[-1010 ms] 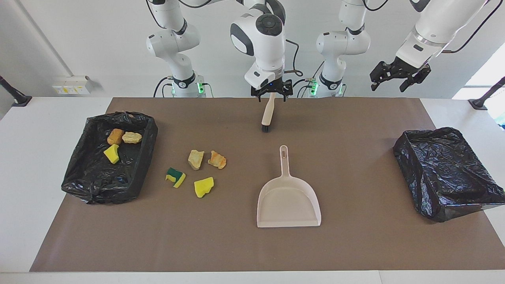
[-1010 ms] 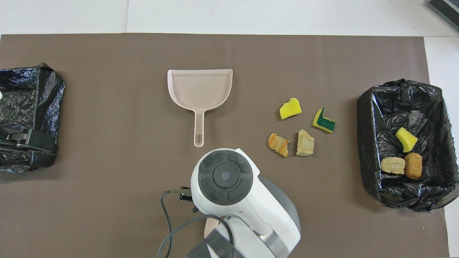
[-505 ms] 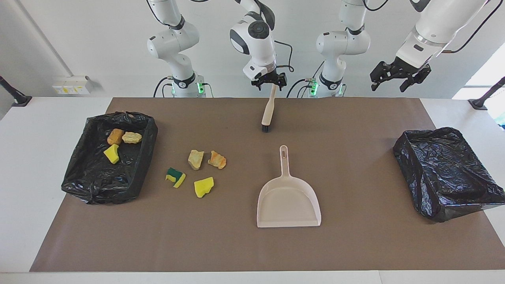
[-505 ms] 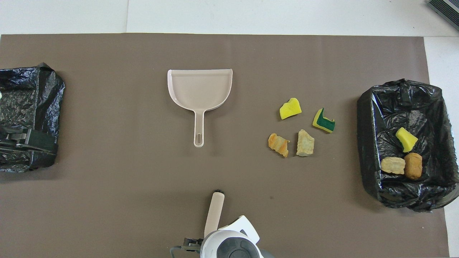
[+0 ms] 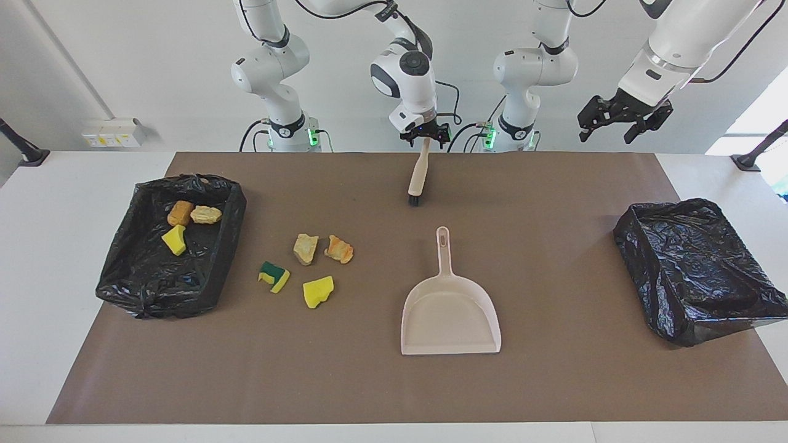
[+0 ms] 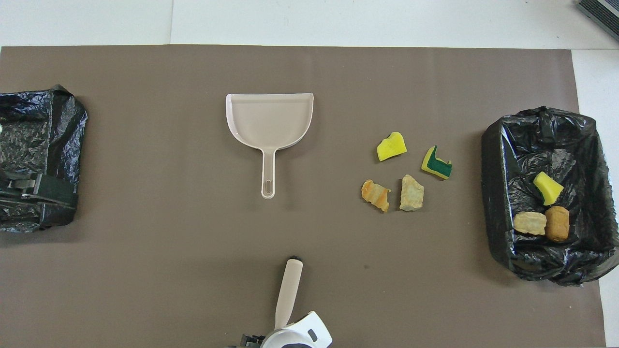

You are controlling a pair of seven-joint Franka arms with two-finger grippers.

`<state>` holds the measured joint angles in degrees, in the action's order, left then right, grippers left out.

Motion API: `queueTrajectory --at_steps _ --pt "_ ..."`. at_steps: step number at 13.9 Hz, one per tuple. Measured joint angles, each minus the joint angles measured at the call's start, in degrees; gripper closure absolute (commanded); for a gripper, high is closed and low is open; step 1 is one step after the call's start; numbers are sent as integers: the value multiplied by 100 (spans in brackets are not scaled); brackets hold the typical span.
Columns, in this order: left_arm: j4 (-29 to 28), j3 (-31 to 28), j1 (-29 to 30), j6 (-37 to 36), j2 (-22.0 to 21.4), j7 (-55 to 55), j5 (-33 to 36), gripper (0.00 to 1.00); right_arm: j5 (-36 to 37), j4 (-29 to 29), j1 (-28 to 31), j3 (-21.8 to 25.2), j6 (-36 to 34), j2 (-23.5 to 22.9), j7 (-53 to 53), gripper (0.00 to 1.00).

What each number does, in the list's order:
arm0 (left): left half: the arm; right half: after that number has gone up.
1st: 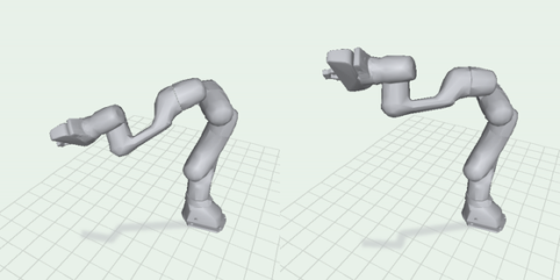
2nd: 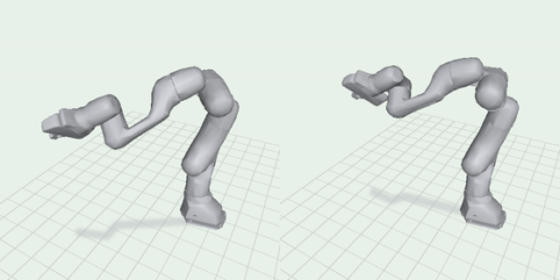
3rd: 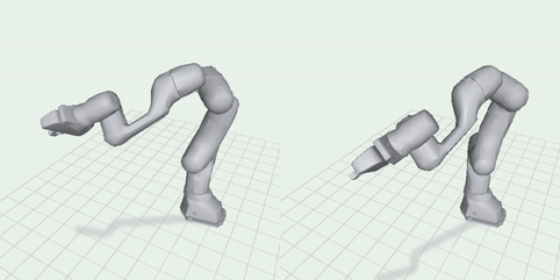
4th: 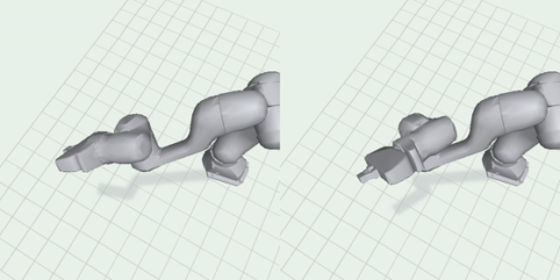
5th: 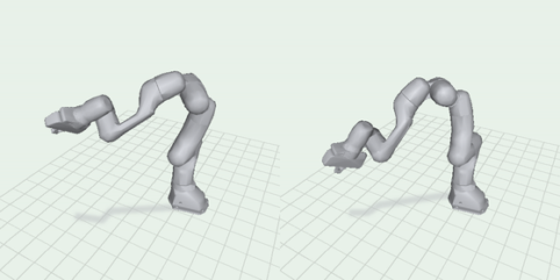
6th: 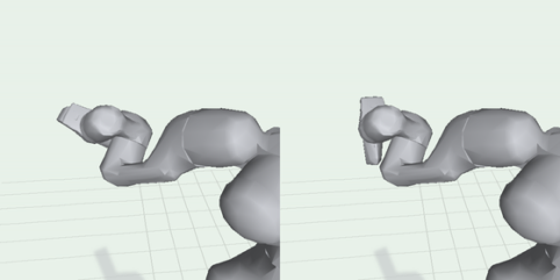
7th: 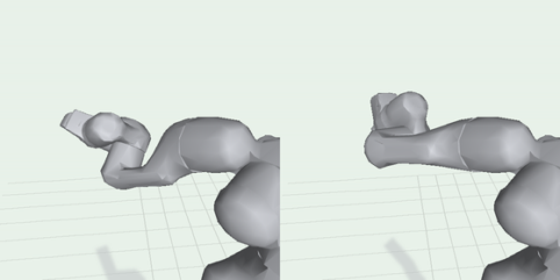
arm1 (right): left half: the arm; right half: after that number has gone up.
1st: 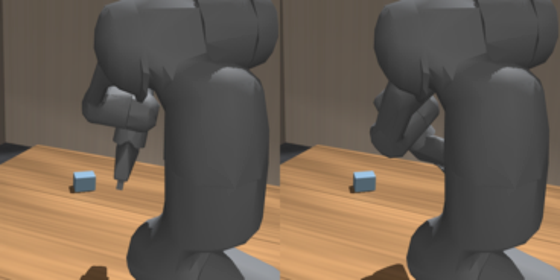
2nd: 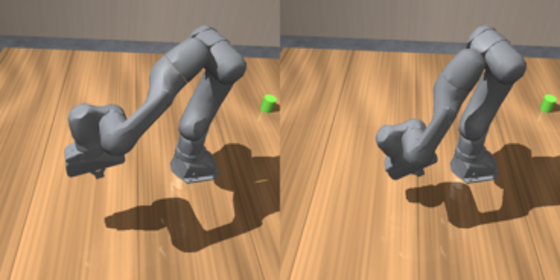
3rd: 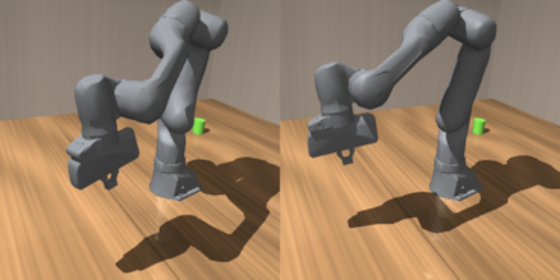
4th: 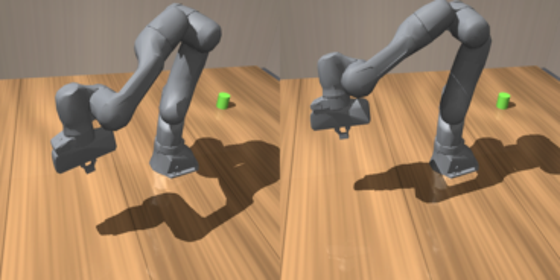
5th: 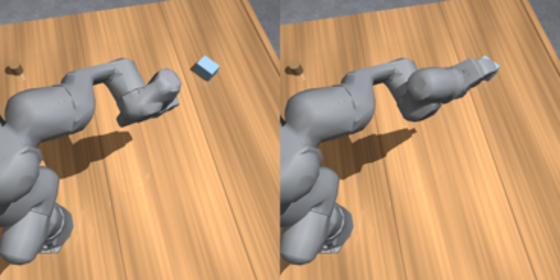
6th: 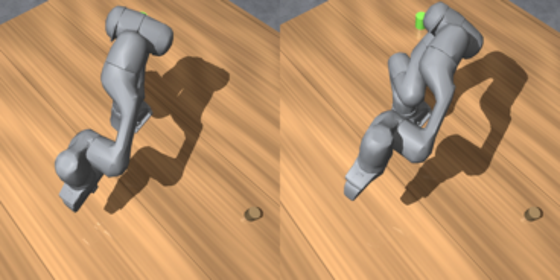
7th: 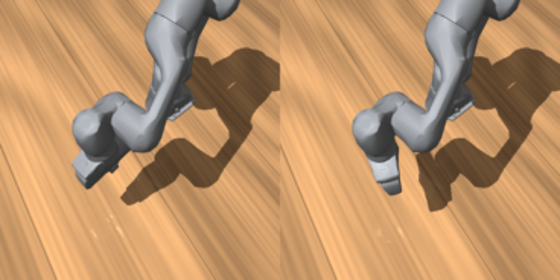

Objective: Sweep and dump trash in bin

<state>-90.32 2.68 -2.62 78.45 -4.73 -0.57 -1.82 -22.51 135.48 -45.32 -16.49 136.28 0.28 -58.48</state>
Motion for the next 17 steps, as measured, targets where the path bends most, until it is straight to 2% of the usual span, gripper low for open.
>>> queueTrajectory --at_steps 1,2,4,5,11,13,17 --pt "0 -1 0 0 0 0 0 0 -1 -2 0 3 0 0 -4 29" --pt "0 -1 0 0 0 0 0 0 -2 -9 -3 6 0 2 -11 46" --pt "0 -1 0 0 0 0 0 0 -3 -15 -31 5 0 3 -33 71" --pt "0 -1 1 0 0 -1 0 0 -3 -19 -46 5 0 3 -37 100" --pt "1 -37 5 24 -33 -4 0 0 20 -142 48 81 -71 0 -43 100" --pt "1 -58 6 24 -51 -4 0 0 136 -506 466 103 -864 48 173 100" --pt "1 -60 6 103 -56 -4 3 0 875 -1503 1643 158 -3346 567 979 100"
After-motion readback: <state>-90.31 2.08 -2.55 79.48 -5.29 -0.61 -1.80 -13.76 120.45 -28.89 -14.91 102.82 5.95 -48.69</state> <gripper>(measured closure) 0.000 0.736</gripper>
